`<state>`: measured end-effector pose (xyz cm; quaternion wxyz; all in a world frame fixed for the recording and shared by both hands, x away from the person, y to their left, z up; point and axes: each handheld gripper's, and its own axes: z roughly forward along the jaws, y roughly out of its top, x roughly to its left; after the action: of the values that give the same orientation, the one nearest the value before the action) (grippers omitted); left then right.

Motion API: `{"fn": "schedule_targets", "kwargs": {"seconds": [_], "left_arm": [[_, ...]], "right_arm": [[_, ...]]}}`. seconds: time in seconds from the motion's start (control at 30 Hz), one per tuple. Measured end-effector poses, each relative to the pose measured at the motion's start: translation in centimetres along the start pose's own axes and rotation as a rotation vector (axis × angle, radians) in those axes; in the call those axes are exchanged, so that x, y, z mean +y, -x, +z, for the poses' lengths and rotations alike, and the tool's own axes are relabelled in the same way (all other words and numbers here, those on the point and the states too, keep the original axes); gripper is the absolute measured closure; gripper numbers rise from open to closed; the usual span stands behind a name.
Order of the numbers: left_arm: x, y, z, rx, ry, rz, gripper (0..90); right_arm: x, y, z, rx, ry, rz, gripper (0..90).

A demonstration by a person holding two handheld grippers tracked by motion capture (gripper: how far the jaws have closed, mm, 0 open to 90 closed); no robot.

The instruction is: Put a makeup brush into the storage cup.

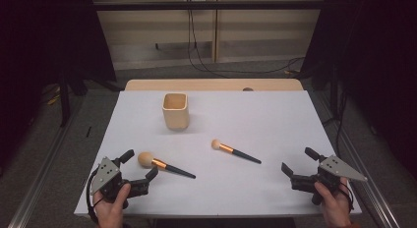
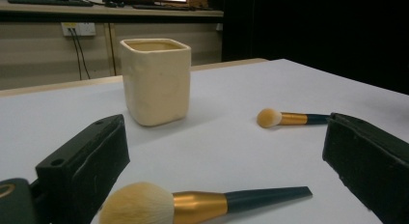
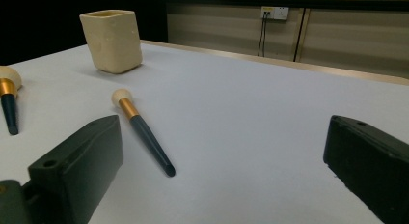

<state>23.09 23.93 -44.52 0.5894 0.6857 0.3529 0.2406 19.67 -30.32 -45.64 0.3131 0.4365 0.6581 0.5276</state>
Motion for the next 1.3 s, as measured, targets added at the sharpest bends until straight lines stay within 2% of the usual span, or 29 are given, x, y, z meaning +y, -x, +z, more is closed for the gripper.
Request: {"fn": "schedule_targets", "kwargs": {"seconds": [0.2, 0.3, 0.67, 0.87, 1.03, 1.2, 1.3], "left_arm": [[-0.1, 0.0, 0.1, -0.008, -0.008, -0.006, 2.3], [0.1, 0.1, 0.0, 0.004, -0.023, -0.010, 2.3], [1.6, 0.3, 0.0, -0.016, -0.010, 0.028, 2.3], [2.7, 0.6, 0.6, -0.046, -0.002, 0.051, 2.3], [3.2, 0.8, 1.3, -0.066, -0.022, 0.077, 2.1], [3.6, 0.8, 2.4, -0.091, -0.038, 0.082, 2.1], [4.0, 0.7, 2.9, -0.094, -0.030, 0.080, 2.1]], "right_arm": [[0.0, 0.0, 0.0, 0.004, 0.001, 0.001, 0.0], [0.0, 0.0, 0.1, 0.004, 0.006, 0.002, 0.0], [0.2, -0.2, 0.3, 0.015, 0.016, -0.001, 0.0], [0.2, -0.4, 0.3, 0.017, 0.009, -0.011, 0.0], [0.2, -0.4, 0.2, 0.022, 0.010, -0.018, 0.0], [0.2, -0.5, 0.1, 0.017, 0.013, -0.016, 0.0], [0.2, -0.4, 0.2, 0.016, 0.013, -0.018, 0.0]]}}
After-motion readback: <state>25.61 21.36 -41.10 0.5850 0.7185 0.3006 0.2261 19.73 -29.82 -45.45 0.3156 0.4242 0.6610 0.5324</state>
